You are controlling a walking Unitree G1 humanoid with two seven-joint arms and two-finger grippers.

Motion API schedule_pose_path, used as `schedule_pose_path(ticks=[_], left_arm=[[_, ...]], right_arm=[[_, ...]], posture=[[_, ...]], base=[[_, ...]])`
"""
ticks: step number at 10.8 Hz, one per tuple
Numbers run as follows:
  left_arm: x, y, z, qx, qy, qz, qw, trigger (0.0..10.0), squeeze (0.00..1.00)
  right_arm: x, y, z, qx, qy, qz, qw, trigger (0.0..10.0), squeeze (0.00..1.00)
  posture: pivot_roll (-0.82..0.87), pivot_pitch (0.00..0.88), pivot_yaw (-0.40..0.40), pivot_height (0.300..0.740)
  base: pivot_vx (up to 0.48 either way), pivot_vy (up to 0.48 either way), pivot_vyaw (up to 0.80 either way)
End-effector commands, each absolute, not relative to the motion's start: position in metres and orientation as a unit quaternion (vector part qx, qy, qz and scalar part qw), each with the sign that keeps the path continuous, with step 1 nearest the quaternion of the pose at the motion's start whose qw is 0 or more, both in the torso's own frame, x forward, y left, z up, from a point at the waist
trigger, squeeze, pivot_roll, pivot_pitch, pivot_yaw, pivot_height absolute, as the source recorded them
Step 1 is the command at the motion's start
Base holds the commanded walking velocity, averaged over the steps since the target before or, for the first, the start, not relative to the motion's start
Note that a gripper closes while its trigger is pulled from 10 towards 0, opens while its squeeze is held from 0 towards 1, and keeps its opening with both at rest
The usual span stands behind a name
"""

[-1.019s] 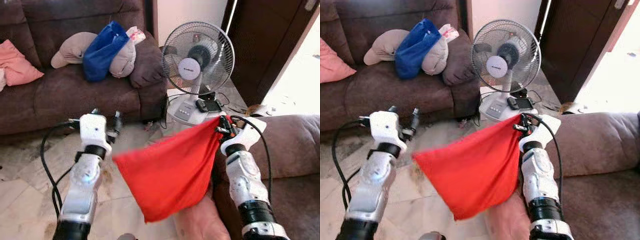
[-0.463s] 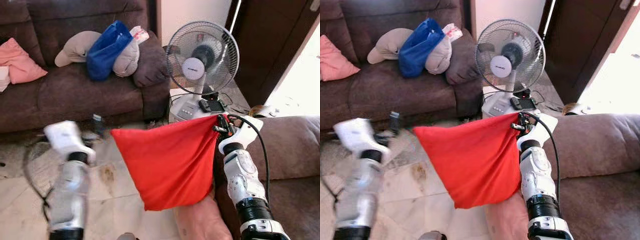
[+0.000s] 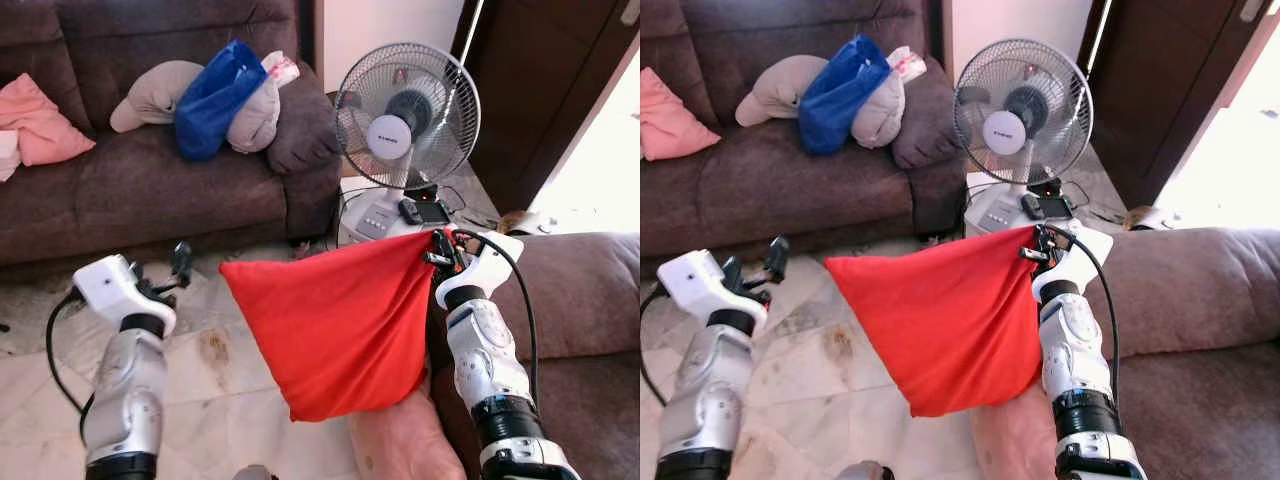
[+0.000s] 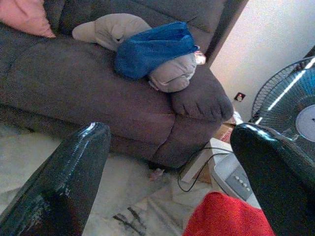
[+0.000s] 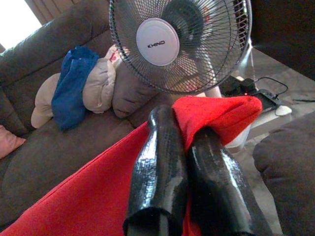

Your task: Move the pillow to the sofa from floor

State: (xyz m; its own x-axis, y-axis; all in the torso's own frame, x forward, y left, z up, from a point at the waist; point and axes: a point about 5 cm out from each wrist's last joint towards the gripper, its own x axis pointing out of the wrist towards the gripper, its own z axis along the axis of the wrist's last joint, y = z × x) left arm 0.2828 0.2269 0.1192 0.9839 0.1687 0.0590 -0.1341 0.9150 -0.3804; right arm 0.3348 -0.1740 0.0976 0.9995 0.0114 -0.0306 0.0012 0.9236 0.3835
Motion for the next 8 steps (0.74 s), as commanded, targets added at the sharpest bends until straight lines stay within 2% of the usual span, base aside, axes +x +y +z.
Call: schedule_pose_path(ticks=[1,3,5,6,7,8], left_arm=[[0.285,0.228,0.119,-0.182,-0.038,0.072,0.980,10.0,0.00],[0.287,0.225,0.113,-0.178,-0.028,0.056,0.982,10.0,0.00],[0.292,0.224,0.105,-0.223,-0.010,0.036,0.974,10.0,0.00],[0.296,0.229,0.101,-0.249,-0.008,0.042,0.967,10.0,0.12],[0.302,0.233,0.104,-0.243,-0.018,0.045,0.969,10.0,1.00],[0.305,0.233,0.108,-0.230,-0.023,0.039,0.972,10.0,1.00]], right_arm=[[0.341,-0.185,0.117,0.186,-0.027,-0.006,0.982,10.0,0.00],[0.342,-0.186,0.117,0.184,-0.026,-0.007,0.983,10.0,0.00],[0.341,-0.191,0.115,0.180,-0.020,-0.018,0.983,10.0,0.00],[0.341,-0.195,0.114,0.177,-0.016,-0.027,0.984,10.0,0.00],[0.340,-0.197,0.114,0.175,-0.015,-0.026,0.984,10.0,0.00],[0.340,-0.199,0.113,0.174,-0.014,-0.025,0.984,10.0,0.00]], posture=[[0.11,0.000,-0.022,0.740],[0.10,0.000,-0.023,0.740],[0.10,0.000,-0.023,0.740],[0.10,0.000,-0.024,0.740],[0.09,0.000,-0.023,0.740],[0.09,0.000,-0.023,0.740]], base=[[0.000,0.000,0.00],[0.000,0.000,0.00],[0.000,0.000,0.00],[0.000,0.000,0.00],[0.000,0.000,0.00],[0.000,0.000,0.00]])
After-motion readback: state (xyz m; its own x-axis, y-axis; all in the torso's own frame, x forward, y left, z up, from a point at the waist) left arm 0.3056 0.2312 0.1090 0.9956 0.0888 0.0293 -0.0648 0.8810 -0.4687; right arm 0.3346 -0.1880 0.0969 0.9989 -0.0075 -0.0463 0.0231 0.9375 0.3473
